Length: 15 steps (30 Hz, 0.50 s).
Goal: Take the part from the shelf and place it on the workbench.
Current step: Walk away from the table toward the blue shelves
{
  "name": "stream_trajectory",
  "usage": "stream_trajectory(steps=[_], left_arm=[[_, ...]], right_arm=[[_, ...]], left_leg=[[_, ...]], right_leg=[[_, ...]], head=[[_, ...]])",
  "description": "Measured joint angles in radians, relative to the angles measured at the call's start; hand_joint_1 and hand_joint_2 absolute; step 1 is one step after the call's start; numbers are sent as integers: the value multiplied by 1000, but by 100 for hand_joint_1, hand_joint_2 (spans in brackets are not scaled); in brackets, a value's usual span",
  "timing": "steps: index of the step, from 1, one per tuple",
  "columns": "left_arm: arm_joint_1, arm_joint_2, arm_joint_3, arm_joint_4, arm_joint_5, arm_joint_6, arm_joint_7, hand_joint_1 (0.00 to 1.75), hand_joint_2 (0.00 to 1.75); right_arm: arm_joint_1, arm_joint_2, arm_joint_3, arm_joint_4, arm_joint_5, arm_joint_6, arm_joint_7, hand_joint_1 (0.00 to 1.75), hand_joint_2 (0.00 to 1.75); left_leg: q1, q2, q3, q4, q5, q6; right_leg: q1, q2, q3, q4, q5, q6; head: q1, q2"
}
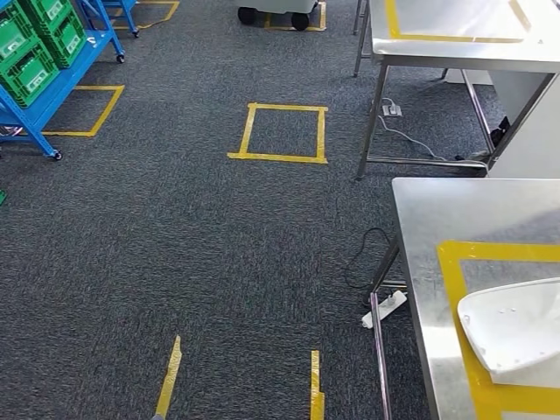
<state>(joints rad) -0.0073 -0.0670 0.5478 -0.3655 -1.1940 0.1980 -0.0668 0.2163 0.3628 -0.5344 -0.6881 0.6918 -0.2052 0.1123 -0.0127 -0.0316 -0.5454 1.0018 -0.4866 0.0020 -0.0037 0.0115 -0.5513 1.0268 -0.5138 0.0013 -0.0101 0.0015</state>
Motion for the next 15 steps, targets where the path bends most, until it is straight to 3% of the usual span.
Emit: stream_trajectory(steps=[15], left_arm=[[1,-4,57,0,-49,5,0,0,0]], right_arm=[[17,0,38,-32,-7,4,12,0,0]], left_leg=[[-1,0,0,0,-1,1]], right_leg=[[-2,0,2,-3,1,1]], head=[[0,0]])
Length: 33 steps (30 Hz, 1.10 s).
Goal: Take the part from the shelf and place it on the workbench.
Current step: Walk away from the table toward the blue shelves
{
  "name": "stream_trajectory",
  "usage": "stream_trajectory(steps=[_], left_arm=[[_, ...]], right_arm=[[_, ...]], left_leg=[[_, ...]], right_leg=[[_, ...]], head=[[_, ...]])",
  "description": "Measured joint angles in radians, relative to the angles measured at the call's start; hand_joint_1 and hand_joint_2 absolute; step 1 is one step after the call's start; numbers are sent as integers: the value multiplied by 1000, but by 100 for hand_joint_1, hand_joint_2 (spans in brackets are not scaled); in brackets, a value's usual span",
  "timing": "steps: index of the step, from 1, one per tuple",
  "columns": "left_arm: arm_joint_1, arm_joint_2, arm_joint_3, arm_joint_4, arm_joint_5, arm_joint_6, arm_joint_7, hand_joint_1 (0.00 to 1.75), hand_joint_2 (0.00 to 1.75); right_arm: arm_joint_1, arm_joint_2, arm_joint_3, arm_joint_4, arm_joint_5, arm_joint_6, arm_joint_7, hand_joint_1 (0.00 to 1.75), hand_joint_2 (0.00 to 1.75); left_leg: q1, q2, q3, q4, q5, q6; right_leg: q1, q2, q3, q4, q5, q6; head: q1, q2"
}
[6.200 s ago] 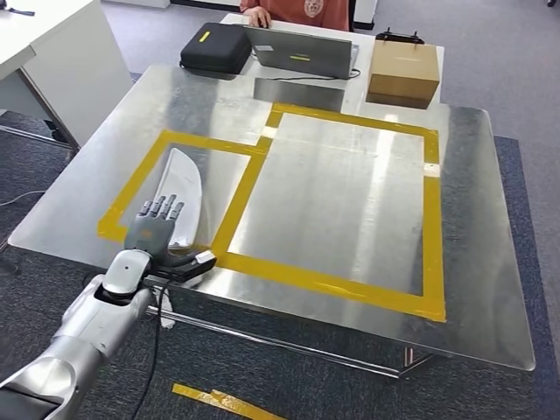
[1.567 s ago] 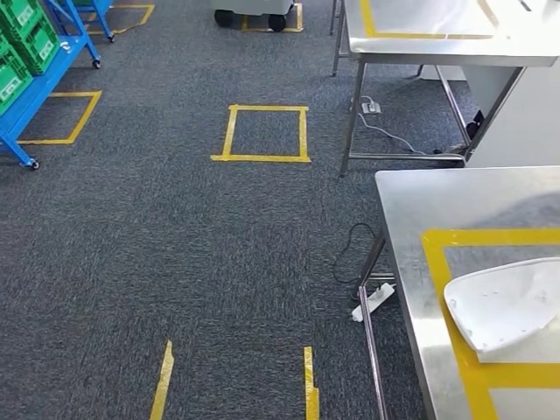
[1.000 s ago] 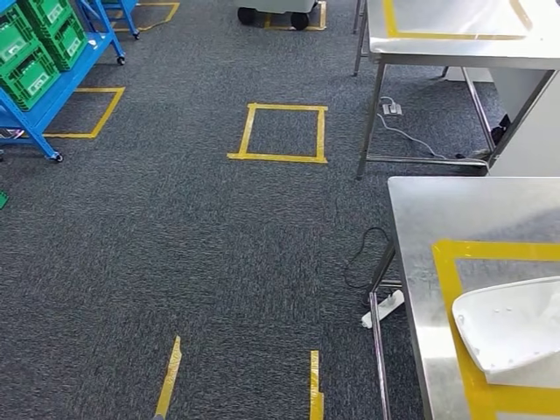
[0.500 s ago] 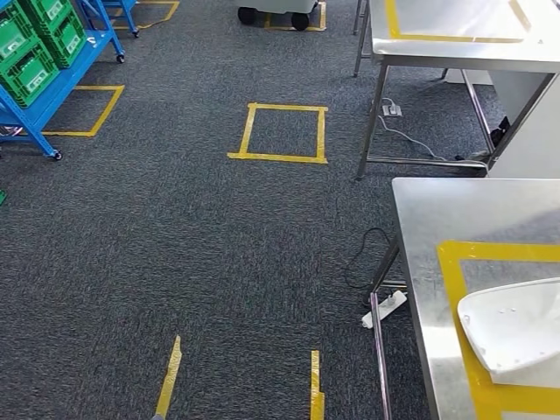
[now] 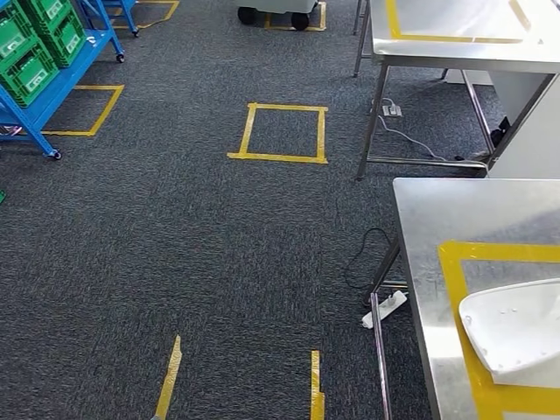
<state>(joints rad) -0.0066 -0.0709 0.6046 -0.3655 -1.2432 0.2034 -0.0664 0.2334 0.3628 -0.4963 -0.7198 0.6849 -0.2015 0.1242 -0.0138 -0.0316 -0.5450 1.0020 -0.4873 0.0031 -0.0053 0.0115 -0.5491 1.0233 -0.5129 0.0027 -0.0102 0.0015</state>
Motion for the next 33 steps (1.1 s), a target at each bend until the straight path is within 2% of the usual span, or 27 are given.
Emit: stream_trajectory(steps=[16,22,26,27,28,31,32,33], left_arm=[[-1,-13,54,0,-53,13,0,0,0],[-1,-14,65,0,-65,15,3,0,0],[-2,-15,72,0,-79,17,3,0,0],[-2,-15,73,0,-81,17,3,0,0],[-2,-17,76,0,-84,17,3,0,0],[-2,-20,84,0,-88,17,3,0,0],[-2,-20,86,0,-88,17,3,0,0],[-2,-21,87,0,-88,17,3,0,0]], right_arm=[[0,0,-1,-3,21,11,-4,0,0],[0,0,-2,-3,22,12,-5,0,0],[-1,0,-2,-3,22,12,-4,0,0],[-1,0,-1,-3,21,11,-4,0,0],[-2,0,-1,-3,21,11,-4,0,0],[-2,0,-1,-3,19,11,-4,0,0],[-1,0,-1,-3,19,11,-4,0,0],[0,0,-1,-3,19,11,-4,0,0]], left_leg=[[-1,0,0,1,0,1],[-5,0,-1,6,-4,8],[-5,1,4,-4,-1,22],[-3,1,8,-11,3,26],[0,2,13,-18,6,30],[2,4,16,-21,5,34],[1,5,17,-20,4,33],[1,4,19,-20,2,32]], right_leg=[[-1,0,0,-1,1,1],[-5,0,1,-2,2,8],[-7,0,4,-5,-1,19],[-6,-1,-2,7,-10,22],[-6,-1,-18,42,-31,25],[-7,-3,-116,228,-114,30],[-7,-3,-138,265,-118,31],[-7,-3,-143,268,-104,32]], head=[[0,0],[0,0],[0,0],[1,0],[3,0],[7,0],[7,0],[7,0]])
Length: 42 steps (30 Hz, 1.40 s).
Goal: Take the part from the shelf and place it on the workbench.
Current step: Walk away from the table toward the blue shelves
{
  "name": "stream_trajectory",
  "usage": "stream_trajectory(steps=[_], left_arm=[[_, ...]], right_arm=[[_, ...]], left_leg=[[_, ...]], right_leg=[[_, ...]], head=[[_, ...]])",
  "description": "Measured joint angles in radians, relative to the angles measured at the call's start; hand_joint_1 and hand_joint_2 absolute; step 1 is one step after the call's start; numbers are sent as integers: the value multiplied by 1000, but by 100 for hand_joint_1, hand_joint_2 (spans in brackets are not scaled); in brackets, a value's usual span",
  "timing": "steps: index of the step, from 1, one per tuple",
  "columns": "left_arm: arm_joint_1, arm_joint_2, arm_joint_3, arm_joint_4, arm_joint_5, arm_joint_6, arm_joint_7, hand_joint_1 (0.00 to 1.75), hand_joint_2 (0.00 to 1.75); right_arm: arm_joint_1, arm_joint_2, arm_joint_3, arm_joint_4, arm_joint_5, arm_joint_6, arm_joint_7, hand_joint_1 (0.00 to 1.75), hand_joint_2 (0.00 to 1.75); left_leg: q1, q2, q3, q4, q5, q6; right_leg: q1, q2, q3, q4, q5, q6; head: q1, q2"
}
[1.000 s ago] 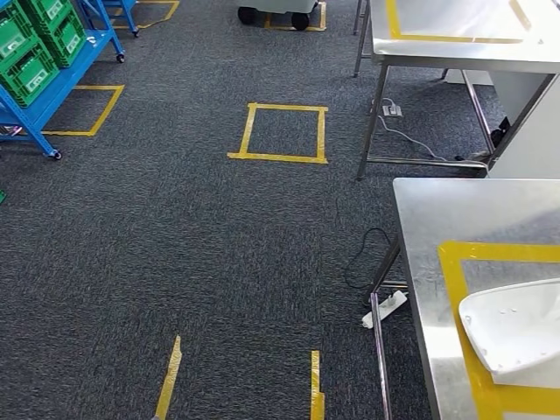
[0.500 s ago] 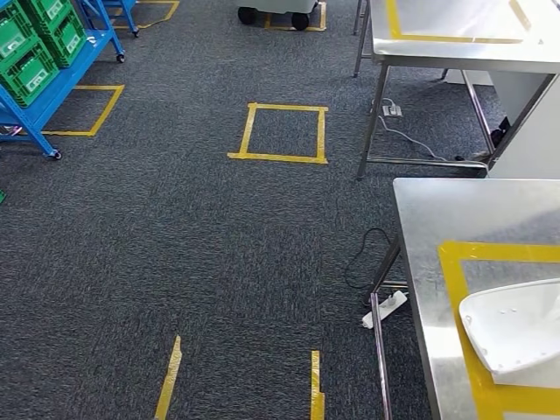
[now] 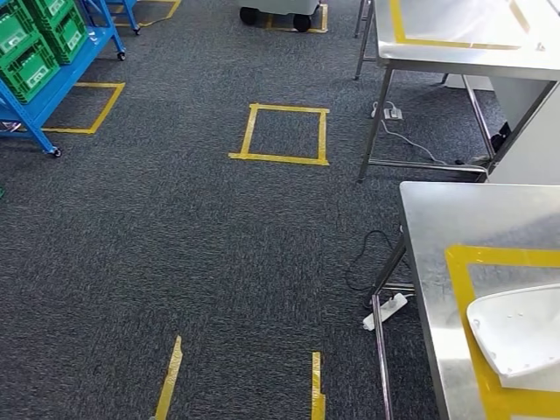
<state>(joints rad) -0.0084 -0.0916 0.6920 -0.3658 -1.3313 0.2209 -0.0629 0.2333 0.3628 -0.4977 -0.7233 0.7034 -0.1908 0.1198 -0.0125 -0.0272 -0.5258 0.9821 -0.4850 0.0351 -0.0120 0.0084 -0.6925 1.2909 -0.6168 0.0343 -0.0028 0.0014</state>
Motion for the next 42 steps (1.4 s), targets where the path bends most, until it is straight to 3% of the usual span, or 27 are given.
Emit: stream_trajectory(steps=[1,3,5,8,10,13,15,16,18,19,20,23,25,28,29,30,31,32,33,35,40,42], left_arm=[[0,-1,1,0,0,0,0,0,0],[1,-3,1,0,0,0,0,0,0],[-1,-4,2,0,0,0,0,0,0],[-2,-3,4,0,0,0,0,0,0],[-2,-4,5,0,-1,0,0,0,0],[-4,-5,6,0,-2,0,0,0,0],[-1,-6,7,0,-6,0,0,0,0],[0,-6,7,0,-7,0,0,0,0],[1,-6,7,0,-9,0,0,0,0],[0,-6,8,0,-10,0,0,0,0],[-2,-6,8,0,-10,0,0,0,0],[-3,-6,8,0,-12,0,0,0,0],[-2,-7,8,0,-13,0,0,0,0],[-4,-8,11,0,-19,0,0,0,0],[-4,-8,13,0,-22,0,0,0,0],[-3,-9,17,0,-25,0,0,0,0],[-2,-10,21,0,-29,0,0,0,0],[-1,-12,24,0,-34,0,0,0,0],[-1,-14,27,0,-38,0,0,0,0],[-2,-16,35,0,-46,0,0,0,0],[-4,-17,54,-1,-58,0,-2,0,0],[-4,-19,58,-2,-61,-1,-3,0,0]], right_arm=[[0,0,0,0,0,0,0,0,0],[-1,0,0,0,0,0,0,0,0],[-3,0,0,0,0,0,0,0,0],[-1,0,0,0,0,-1,1,0,0],[-1,0,-1,-1,0,-1,1,0,0],[0,0,-1,-1,-1,-1,0,0,0],[0,0,-2,-1,-2,-1,1,0,0],[0,0,-2,-1,-2,-1,1,0,0],[0,0,-2,-1,-3,-1,0,0,0],[0,0,-2,-1,-3,-1,0,0,0],[-1,0,-2,-1,-3,-1,0,0,0],[-2,0,-2,-1,-3,-1,1,0,0],[-2,0,-1,-2,-4,-1,1,0,0],[-2,0,-1,-2,-8,-1,1,0,0],[-1,0,-1,-2,-9,-1,2,0,0],[0,0,-1,-2,-9,-1,2,0,0],[2,0,-1,-2,-10,-1,2,0,0],[3,0,-1,-2,-10,0,3,0,0],[3,0,-1,-2,-10,0,3,0,0],[3,0,-1,-3,-11,0,3,0,0],[9,0,0,-10,-12,2,5,0,0],[9,0,1,-12,-12,2,6,0,0]], left_leg=[[0,-1,3,0,-3,-2],[-1,-3,11,3,-10,-10],[-3,-4,13,6,-17,-20],[-1,-4,12,9,-22,-33],[2,4,-6,51,-52,-45],[11,14,-102,236,-134,-59],[17,14,-147,302,-135,-64],[20,15,-141,278,-104,-66],[24,20,-89,155,-24,-65],[23,23,-59,89,3,-62],[22,26,-40,50,12,-59],[16,25,-29,25,2,-45],[17,25,-23,18,2,-32],[14,25,-15,16,-5,-16],[12,24,-12,16,-7,-13],[10,23,-8,16,-11,-11],[8,22,-3,16,-15,-10],[6,20,5,16,-20,-11],[5,19,12,16,-25,-13],[2,16,21,18,-36,-21],[4,16,17,35,-57,-45],[9,18,-29,129,-106,-57]], right_leg=[[0,0,17,-41,33,-1],[0,1,84,-179,100,-6],[2,4,130,-262,120,-15],[4,3,138,-273,117,-32],[1,-1,143,-279,117,-44],[1,-10,148,-281,112,-54],[1,-12,153,-281,107,-55],[1,-13,157,-281,104,-54],[0,-13,166,-281,96,-48],[2,-13,169,-280,91,-42],[3,-14,170,-279,88,-37],[2,-17,172,-280,80,-20],[0,-15,160,-251,58,-11],[1,-12,64,-68,-24,-8],[1,-12,29,-9,-41,-8],[1,-12,7,16,-36,-9],[2,-12,5,4,-11,-12],[3,-11,23,-48,30,-16],[5,-10,50,-118,74,-22],[9,-9,103,-230,121,-32],[7,-9,132,-274,118,-43],[3,-12,142,-282,117,-50]], head=[[0,0],[0,0],[-1,0],[-2,0],[-6,0],[-10,0],[-10,0],[-11,0],[-11,0],[-11,0],[-10,0],[-9,0],[-5,0],[4,0],[4,0],[4,0],[5,0],[4,0],[5,0],[4,0],[2,0],[-2,0]])
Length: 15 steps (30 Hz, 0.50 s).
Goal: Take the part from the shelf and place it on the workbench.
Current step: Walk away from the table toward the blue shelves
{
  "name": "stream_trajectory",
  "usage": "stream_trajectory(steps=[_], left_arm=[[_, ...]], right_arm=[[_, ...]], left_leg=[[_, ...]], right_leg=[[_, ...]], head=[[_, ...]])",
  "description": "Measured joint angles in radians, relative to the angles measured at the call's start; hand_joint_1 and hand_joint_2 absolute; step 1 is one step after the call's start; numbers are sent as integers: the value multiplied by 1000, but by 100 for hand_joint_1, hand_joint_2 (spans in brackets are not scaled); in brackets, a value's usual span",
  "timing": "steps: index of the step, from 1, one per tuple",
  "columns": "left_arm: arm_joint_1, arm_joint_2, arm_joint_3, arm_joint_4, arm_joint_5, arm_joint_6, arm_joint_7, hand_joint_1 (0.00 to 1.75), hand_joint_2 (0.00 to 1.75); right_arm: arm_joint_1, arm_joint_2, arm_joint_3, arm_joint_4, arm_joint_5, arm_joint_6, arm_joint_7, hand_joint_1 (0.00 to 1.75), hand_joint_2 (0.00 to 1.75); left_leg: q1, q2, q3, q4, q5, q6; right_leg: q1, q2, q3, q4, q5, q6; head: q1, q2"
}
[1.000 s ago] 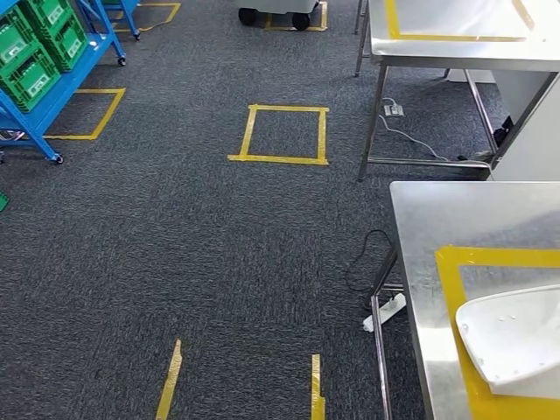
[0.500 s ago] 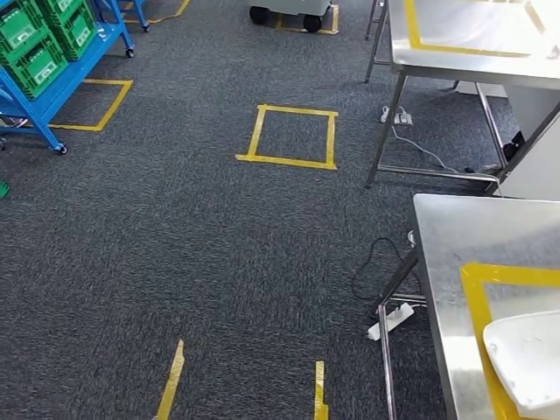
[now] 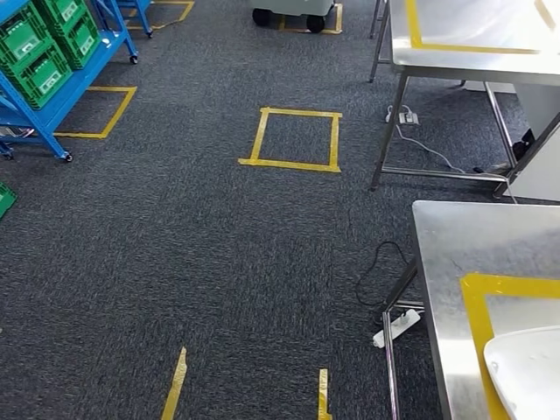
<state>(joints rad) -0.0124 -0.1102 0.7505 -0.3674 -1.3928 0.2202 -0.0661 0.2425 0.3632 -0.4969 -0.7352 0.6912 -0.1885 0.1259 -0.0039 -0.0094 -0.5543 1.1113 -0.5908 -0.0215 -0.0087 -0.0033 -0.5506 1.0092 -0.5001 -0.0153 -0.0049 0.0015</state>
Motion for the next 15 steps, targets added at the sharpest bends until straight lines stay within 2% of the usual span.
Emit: stream_trajectory(steps=[2,3,4,5,6,7,8,10,13,14,15], left_arm=[[1,0,6,0,-1,-1,0,0,0],[2,0,9,0,-1,-2,0,0,0],[3,0,12,0,-1,-2,0,0,0],[4,0,14,0,-1,-2,0,0,0],[4,0,16,0,-1,-2,0,0,0],[3,0,17,0,-1,-2,0,0,0],[2,0,17,0,-1,-2,0,0,0],[-1,-1,18,0,-2,-2,0,0,0],[2,-2,19,0,-3,-2,0,0,0],[2,-2,20,0,-4,-2,-1,0,0],[1,-2,20,0,-4,-2,-2,0,0]], right_arm=[[0,0,0,-1,0,0,0,0,0],[1,0,0,-2,0,0,0,0,0],[2,0,0,-2,0,0,0,0,0],[2,0,0,-2,0,0,0,0,0],[3,0,0,-2,0,1,0,0,0],[3,0,0,-2,0,1,0,0,0],[2,0,0,-2,0,1,0,0,0],[2,0,0,-3,0,1,0,0,0],[2,0,0,-6,3,2,0,0,0],[2,0,0,-8,5,3,0,0,0],[2,0,0,-9,6,4,0,0,0]], left_leg=[[6,0,-76,132,-46,-9],[9,1,-101,166,-44,-12],[13,1,-109,165,-22,-15],[16,1,-98,126,18,-16],[19,3,-74,63,64,-17],[19,4,-47,1,95,-17],[18,6,-24,-51,111,-14],[12,7,-6,-90,104,-2],[10,7,1,-100,103,21],[11,7,3,-103,104,28],[11,8,6,-105,103,33]], right_leg=[[0,-2,6,-1,-5,-3],[0,-1,10,-1,-9,-4],[-1,-1,14,-1,-13,-3],[-1,0,21,-1,-17,0],[-2,0,28,-1,-22,3],[-1,0,33,0,-28,8],[1,0,34,1,-34,15],[2,-2,32,2,-41,26],[-3,-3,34,13,-54,42],[-3,-2,21,44,-71,46],[-4,-1,-7,96,-97,48]], head=[[-2,0],[-2,0],[-2,0],[-2,0],[-2,0],[-2,0],[-2,0],[0,0],[3,0],[5,0],[8,0]])
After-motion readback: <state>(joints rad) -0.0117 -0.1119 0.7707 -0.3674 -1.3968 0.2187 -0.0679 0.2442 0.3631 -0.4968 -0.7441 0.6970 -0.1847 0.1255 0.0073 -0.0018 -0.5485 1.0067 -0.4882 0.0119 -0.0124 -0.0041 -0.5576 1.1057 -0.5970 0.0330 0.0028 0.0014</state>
